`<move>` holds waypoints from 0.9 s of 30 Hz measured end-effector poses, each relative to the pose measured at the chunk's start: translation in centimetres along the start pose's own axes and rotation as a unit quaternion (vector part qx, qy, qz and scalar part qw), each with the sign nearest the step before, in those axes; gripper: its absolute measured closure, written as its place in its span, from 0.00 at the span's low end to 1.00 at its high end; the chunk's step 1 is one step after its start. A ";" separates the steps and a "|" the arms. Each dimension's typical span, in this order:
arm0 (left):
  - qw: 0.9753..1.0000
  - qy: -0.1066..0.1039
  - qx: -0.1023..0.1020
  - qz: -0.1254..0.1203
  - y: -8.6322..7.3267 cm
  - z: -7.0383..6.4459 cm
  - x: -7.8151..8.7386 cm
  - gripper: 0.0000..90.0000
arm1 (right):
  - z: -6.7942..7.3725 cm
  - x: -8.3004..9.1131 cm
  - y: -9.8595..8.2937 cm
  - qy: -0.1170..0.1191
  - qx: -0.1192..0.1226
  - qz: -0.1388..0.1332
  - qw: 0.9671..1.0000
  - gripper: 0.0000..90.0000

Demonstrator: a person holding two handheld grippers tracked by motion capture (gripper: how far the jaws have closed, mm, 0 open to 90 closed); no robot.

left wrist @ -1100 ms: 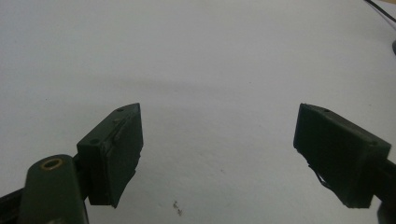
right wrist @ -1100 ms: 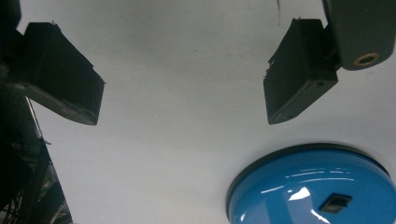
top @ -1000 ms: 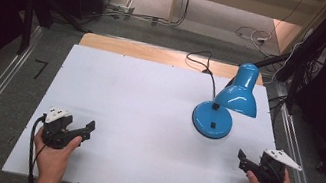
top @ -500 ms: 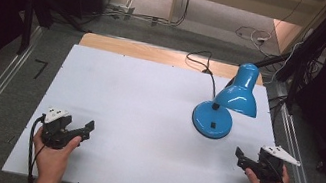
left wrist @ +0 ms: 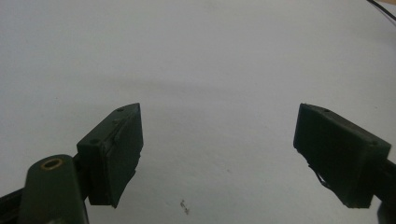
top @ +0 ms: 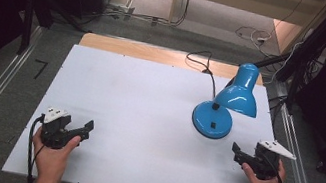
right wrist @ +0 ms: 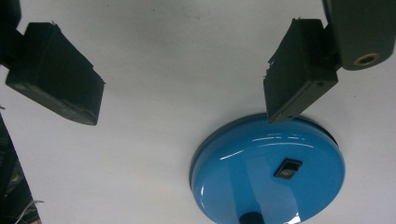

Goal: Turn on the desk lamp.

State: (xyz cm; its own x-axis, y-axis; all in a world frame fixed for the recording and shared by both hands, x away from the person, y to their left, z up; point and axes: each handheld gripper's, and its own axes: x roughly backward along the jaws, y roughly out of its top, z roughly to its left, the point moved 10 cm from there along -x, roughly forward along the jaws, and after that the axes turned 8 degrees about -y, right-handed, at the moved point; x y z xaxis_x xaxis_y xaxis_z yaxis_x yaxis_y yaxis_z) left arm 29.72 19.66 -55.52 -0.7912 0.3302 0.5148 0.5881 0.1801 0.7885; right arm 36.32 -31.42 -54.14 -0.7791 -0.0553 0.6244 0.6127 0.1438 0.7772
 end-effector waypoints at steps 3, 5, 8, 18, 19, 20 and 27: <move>1.000 0.000 0.001 -0.001 0.0 0.0 0.0 0.18 | 0.1 -0.1 0.2 -0.001 0.001 -0.002 1.000 0.12; 1.000 0.000 0.001 0.000 0.0 0.0 0.0 0.18 | 0.1 -0.1 0.3 0.000 0.001 -0.001 1.000 0.13; 1.000 0.001 0.001 -0.001 0.0 0.0 0.0 0.18 | 0.2 -0.1 0.5 0.001 0.001 -0.002 1.000 0.13; 1.000 0.000 0.002 -0.001 0.0 0.0 0.0 0.18 | 0.7 -0.4 1.0 0.003 0.004 0.000 1.000 0.13; 1.000 0.000 0.002 -0.001 0.0 0.0 0.0 0.18 | 0.7 -0.4 1.0 0.003 0.004 0.000 1.000 0.13; 1.000 0.000 0.002 -0.001 0.0 0.0 0.0 0.18 | 0.8 -0.4 1.1 0.005 0.004 -0.001 1.000 0.13; 1.000 -0.001 0.003 -0.001 0.0 0.0 0.0 0.18 | 1.3 -0.8 1.4 0.006 0.007 -0.001 1.000 0.13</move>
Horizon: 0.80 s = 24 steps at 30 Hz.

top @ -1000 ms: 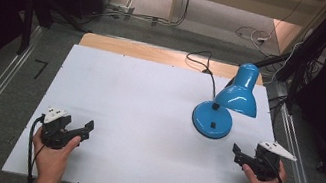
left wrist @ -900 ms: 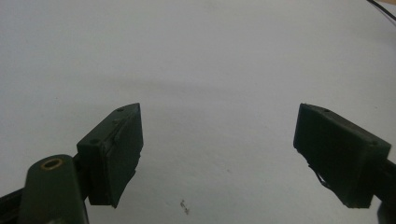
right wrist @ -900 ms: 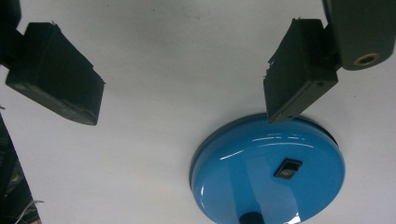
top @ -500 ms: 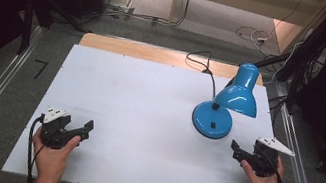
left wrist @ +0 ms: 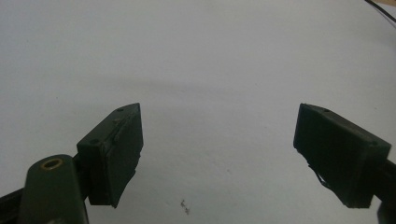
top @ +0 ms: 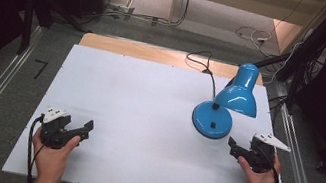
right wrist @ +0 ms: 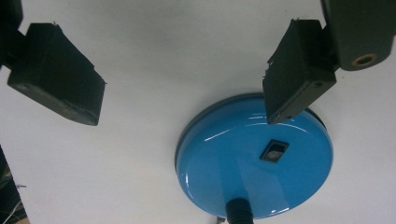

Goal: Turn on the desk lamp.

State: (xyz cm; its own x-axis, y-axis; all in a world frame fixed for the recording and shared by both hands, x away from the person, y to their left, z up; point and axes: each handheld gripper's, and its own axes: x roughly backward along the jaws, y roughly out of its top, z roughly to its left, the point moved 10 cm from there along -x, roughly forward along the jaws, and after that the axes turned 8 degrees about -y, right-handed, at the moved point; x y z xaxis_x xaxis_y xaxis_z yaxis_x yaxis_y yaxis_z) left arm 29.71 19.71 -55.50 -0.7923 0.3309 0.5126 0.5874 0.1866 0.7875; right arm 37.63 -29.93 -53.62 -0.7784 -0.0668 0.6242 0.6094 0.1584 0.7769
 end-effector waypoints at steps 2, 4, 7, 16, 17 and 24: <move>1.000 0.000 0.000 0.000 0.0 0.0 0.0 0.18 | 0.0 0.0 0.1 0.000 0.000 -0.001 1.000 0.13; 1.000 0.000 0.000 -0.001 0.0 0.0 0.0 0.18 | 0.1 -0.1 0.1 0.002 -0.002 -0.002 1.000 0.13; 1.000 0.000 0.000 0.000 0.0 0.0 0.0 0.18 | 0.1 -0.2 0.3 0.003 -0.004 -0.002 1.000 0.13; 1.000 -0.001 0.000 -0.001 0.0 0.0 0.0 0.18 | 0.5 -0.7 0.8 0.002 -0.006 -0.002 1.000 0.13; 1.000 -0.001 0.001 -0.001 0.0 0.0 0.0 0.18 | 0.5 -0.8 0.9 0.004 -0.007 -0.003 1.000 0.14; 1.000 -0.001 0.000 -0.001 0.0 0.0 0.0 0.18 | 0.9 -1.2 1.2 0.007 -0.008 -0.002 1.000 0.14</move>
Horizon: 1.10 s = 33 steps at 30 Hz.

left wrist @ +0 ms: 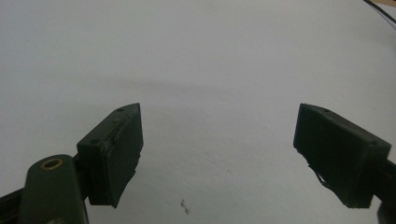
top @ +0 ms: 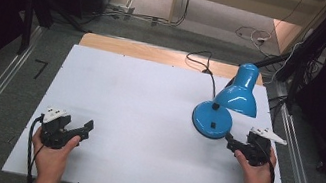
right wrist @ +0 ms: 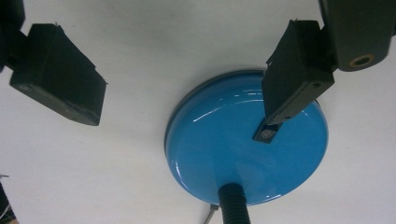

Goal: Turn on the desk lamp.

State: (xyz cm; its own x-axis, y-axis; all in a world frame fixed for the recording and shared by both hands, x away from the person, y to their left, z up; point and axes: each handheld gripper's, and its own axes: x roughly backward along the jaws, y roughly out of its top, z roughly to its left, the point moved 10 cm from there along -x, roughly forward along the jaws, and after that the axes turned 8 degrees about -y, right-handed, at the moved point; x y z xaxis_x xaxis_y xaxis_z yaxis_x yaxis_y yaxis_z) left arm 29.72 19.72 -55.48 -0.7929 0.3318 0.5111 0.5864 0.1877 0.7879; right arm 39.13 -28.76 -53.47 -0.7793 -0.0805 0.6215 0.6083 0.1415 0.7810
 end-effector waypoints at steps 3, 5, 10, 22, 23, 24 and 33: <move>1.000 0.000 0.000 0.000 0.0 0.0 0.0 0.18 | 0.3 -0.2 0.2 0.003 0.001 0.002 1.000 0.14; 1.000 0.000 0.000 0.000 0.0 0.0 0.0 0.18 | 0.3 -0.3 0.3 0.003 0.003 0.001 1.000 0.14; 1.000 -0.001 0.000 0.000 0.0 0.0 0.0 0.18 | 0.5 -0.5 0.7 0.003 0.003 0.000 1.000 0.14; 1.000 -0.001 0.001 -0.001 0.0 0.0 0.0 0.18 | 1.2 -1.5 1.1 0.004 0.003 0.001 1.000 0.15; 1.000 -0.001 0.001 0.000 0.0 0.0 0.0 0.18 | 1.2 -1.6 1.2 0.005 0.004 0.000 1.000 0.16; 1.000 -0.002 0.001 0.000 0.0 0.0 0.0 0.18 | 1.3 -1.6 1.2 0.006 0.005 -0.001 1.000 0.16; 1.000 -0.001 0.000 0.001 0.0 0.0 0.0 0.18 | 1.7 -2.1 1.4 0.012 0.004 -0.003 1.000 0.23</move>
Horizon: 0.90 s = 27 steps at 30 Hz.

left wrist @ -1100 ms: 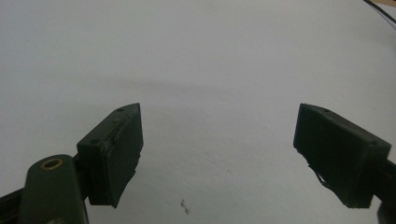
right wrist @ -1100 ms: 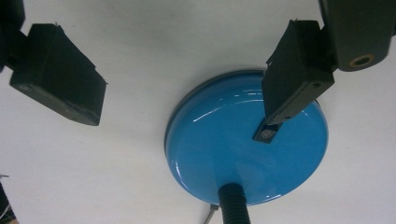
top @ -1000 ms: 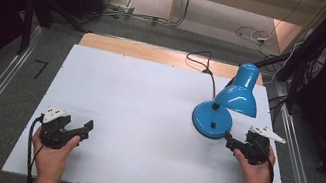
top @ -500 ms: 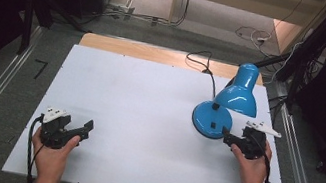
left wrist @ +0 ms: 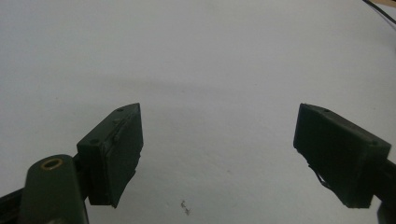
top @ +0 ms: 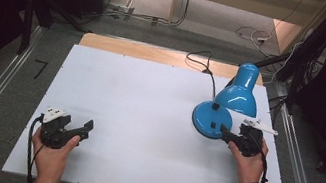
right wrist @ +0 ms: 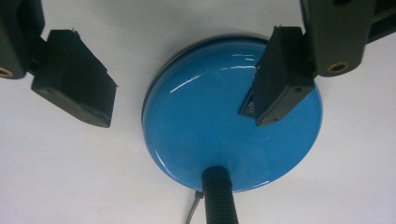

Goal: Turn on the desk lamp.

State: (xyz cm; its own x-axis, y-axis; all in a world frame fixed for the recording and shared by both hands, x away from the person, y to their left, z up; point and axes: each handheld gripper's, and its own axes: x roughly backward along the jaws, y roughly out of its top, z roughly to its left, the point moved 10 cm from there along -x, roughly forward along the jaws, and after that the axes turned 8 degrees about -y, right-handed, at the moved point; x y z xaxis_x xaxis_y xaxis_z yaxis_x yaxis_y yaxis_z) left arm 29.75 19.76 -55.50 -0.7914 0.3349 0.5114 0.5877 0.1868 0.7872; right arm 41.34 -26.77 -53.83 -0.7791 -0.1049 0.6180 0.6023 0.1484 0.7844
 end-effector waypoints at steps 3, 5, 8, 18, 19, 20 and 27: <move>1.000 0.000 0.000 0.001 0.0 0.0 0.0 0.18 | 0.2 -0.3 0.1 -0.005 0.006 -0.004 1.000 0.30; 1.000 0.000 0.001 0.000 0.0 0.0 0.0 0.18 | 0.5 -0.5 0.2 -0.004 0.009 -0.012 1.000 0.38; 1.000 0.000 0.001 0.000 0.0 0.0 0.0 0.18 | 0.9 -0.7 0.4 0.004 0.004 -0.020 1.000 0.46; 1.000 0.000 0.000 0.000 0.0 0.0 0.0 0.18 | 1.3 -0.9 0.6 0.027 0.002 -0.025 0.999 0.82; 1.000 0.000 0.000 0.000 0.0 0.0 0.0 0.18 | 1.4 -0.9 0.6 0.029 0.001 -0.025 0.999 0.90; 1.000 0.000 0.000 0.000 0.0 0.0 0.0 0.18 | 1.4 -0.9 0.6 0.029 0.001 -0.025 0.999 0.90; 1.000 0.000 0.000 0.000 0.0 0.0 0.0 0.18 | 2.0 -0.9 0.5 0.041 0.007 -0.023 0.999 0.98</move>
State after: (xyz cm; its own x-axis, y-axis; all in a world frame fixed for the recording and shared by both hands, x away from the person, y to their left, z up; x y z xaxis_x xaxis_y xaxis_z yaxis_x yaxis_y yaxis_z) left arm 29.75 19.79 -55.51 -0.7914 0.3347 0.5116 0.5878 0.1870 0.7871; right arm 42.01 -24.63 -54.16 -0.7880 -0.1927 0.5848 0.5639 0.1556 0.8111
